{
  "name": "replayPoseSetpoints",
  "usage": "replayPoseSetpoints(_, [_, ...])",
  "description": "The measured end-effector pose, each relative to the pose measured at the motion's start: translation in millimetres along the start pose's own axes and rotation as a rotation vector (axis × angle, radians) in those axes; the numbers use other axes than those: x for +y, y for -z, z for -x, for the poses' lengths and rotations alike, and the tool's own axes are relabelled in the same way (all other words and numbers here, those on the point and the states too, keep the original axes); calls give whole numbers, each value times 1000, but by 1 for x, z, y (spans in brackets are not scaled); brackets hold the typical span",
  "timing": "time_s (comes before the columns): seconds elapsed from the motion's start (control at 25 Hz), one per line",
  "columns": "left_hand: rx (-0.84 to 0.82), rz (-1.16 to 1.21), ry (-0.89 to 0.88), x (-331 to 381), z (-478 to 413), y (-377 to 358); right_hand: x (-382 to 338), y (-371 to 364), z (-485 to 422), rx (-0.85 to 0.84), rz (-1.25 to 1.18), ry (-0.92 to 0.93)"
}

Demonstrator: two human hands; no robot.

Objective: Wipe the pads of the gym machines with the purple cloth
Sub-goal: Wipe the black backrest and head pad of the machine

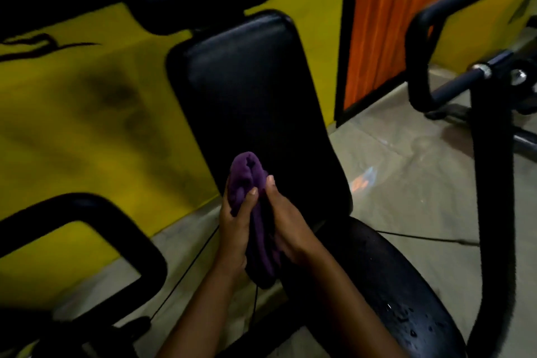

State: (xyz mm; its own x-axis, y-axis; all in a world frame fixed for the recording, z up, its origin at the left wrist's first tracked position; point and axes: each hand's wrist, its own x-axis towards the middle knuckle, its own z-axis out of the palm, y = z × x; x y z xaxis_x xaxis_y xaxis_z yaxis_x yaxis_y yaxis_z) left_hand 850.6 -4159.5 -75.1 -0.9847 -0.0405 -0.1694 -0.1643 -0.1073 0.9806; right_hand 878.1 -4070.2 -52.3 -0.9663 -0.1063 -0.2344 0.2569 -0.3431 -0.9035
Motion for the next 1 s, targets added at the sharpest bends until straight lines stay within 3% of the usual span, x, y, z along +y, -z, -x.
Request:
replayPoseSetpoints(0.12, [113,191,25,26,12,17,-26,-6,2,-52,293,192])
replayPoseSetpoints(0.32, [362,372,-187,88,-20,43,-64,-20,-26,117,499,439])
replayPoseSetpoints(0.52, [471,374,-353,128,-92,60,-85,-41,-101,269,851,736])
replayPoseSetpoints(0.64, [401,280,-388,139,-131,49,-78,-37,-151,407,1124,858])
replayPoseSetpoints(0.76, [275,-31,-453,137,-150,20,-56,-26,-196,560,1330,1003])
replayPoseSetpoints(0.88, [394,-266,-566,125,-162,7,-43,-25,-222,711,1307,1155])
replayPoseSetpoints(1.0, [463,-193,-475,89,-168,16,-40,-25,-228,719,1254,1217])
